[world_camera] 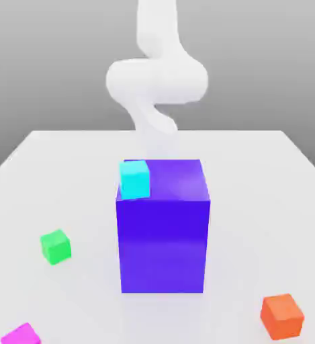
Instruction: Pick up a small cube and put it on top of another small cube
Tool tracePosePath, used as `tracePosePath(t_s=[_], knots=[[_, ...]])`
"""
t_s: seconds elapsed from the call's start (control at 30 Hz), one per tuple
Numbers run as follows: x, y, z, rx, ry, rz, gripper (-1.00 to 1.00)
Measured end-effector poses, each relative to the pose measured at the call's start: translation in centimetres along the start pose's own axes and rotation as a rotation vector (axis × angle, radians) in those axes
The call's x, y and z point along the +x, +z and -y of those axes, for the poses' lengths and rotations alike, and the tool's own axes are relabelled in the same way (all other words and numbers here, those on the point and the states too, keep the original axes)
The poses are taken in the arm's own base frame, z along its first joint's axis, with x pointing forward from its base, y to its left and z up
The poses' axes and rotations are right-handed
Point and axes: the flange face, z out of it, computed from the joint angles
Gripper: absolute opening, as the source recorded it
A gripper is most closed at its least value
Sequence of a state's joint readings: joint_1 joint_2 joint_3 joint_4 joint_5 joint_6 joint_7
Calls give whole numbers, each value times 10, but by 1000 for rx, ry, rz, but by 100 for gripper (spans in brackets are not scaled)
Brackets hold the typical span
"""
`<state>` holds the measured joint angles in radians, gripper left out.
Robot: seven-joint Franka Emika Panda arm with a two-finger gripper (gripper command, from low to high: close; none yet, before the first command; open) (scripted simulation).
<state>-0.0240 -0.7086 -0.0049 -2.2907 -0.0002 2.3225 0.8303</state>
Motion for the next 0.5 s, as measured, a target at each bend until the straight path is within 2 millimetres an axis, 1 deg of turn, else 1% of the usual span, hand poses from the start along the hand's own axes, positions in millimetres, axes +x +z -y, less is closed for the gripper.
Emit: tracePosePath(t_s=[0.13,0.23,0.37,0.5], knots=[[19,69,-11,-92,89,44,0],[30,119,-26,-158,155,75,0],[41,185,-54,-247,245,112,0],[46,248,-90,-337,336,148,0]])
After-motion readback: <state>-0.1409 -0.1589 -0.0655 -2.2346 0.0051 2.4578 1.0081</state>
